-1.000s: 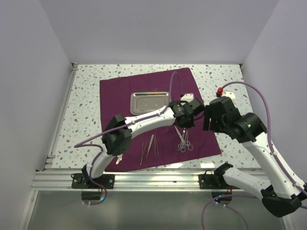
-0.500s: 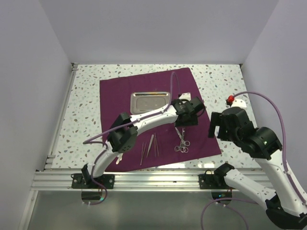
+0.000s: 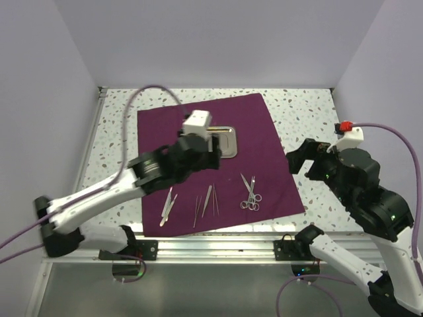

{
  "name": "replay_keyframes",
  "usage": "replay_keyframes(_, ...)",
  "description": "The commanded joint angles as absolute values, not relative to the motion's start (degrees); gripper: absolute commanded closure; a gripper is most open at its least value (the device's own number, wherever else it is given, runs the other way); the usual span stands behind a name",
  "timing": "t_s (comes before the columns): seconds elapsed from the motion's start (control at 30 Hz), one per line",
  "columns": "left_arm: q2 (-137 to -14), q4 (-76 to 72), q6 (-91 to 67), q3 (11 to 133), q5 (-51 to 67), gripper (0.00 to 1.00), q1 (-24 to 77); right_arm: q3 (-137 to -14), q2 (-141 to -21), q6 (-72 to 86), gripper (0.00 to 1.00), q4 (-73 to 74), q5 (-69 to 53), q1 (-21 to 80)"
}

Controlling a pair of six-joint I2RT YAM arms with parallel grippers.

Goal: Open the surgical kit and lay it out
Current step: Reset both arms

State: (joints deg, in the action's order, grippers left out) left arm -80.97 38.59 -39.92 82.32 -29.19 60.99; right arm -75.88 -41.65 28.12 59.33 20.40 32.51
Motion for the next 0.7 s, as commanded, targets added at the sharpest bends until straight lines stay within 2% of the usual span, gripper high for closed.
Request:
replay_keyframes(0.0, -61.95, 28.59, -27.44, 69.37, -42.41, 0.27, 60.91, -76.99, -40.52, 23.83, 0.01, 49.15, 24.95, 32.52)
replay_keyframes(0.1, -49.97, 26.20, -23.92, 62.24, -49.45, 0.18, 60.82, -78.56, -43.76, 21.45, 0.02, 48.95, 26.19, 32.52)
replay_keyframes(0.2, -45.36, 28.90, -21.19, 61.43, -55.26, 0.10, 60.65, -82.42, -47.63, 20.83, 0.02, 49.04, 25.93, 32.52)
replay_keyframes(0.47, -45.18, 29.98, -14.07, 63.20, -54.06, 0.04, 60.47, -88.32, -51.41, 16.35, 0.02, 45.61, 21.28, 32.43)
replay_keyframes(0.67, -45.35, 27.61, -12.22, 61.70, -52.47, 0.01, 59.07, -98.95, -59.67, 14.85, 0.02, 52.81, 15.64, 32.34)
